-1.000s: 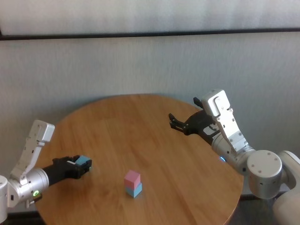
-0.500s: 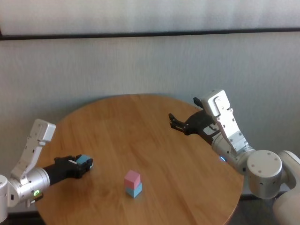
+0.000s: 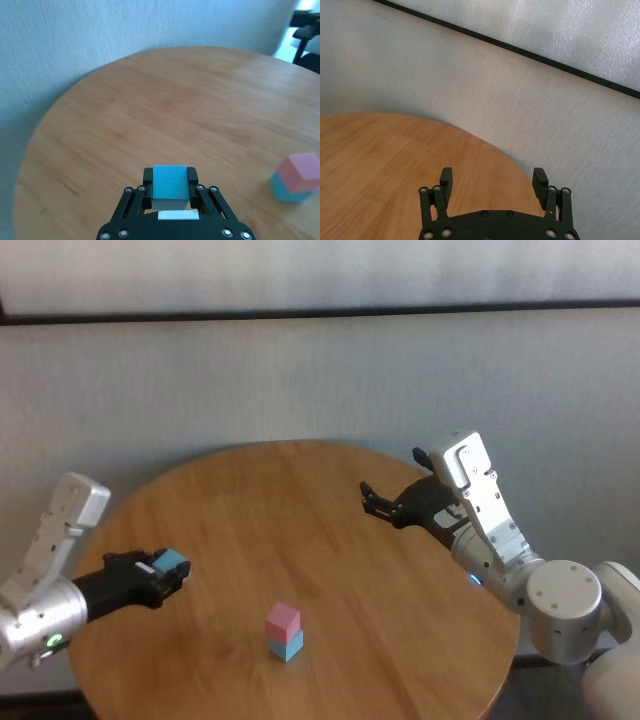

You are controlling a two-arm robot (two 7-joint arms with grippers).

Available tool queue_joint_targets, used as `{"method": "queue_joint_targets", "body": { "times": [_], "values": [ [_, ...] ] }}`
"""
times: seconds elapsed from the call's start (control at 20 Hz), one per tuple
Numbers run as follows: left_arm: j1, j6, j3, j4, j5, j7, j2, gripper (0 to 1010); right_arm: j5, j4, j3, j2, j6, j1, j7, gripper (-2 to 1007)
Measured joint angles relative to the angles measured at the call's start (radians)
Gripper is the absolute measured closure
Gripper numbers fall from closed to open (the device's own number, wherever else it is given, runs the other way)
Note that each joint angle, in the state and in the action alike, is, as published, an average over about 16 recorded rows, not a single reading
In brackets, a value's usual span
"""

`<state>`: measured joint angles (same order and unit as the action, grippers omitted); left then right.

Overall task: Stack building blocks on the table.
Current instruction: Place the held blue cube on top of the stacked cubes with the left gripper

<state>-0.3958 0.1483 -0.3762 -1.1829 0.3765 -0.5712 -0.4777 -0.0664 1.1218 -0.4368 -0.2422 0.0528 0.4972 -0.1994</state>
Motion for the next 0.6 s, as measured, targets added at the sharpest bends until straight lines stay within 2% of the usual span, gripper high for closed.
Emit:
{"method": "queue_joint_targets", "body": {
  "times": [0.3,0.45,0.6],
  "values": [
    [0.041,0.011,-0.016,-0.133,0.025,-0.057,-0.053,603,0.000,0.000,0.000,0.000,0.000,0.000,0.000,1],
    [0.048,0.008,-0.032,-0.174,0.041,-0.097,-0.067,603,0.000,0.000,0.000,0.000,0.000,0.000,0.000,1],
    [0.044,0.000,-0.055,-0.191,0.054,-0.131,-0.070,603,0.000,0.000,0.000,0.000,0.000,0.000,0.000,1]
  ]
}}
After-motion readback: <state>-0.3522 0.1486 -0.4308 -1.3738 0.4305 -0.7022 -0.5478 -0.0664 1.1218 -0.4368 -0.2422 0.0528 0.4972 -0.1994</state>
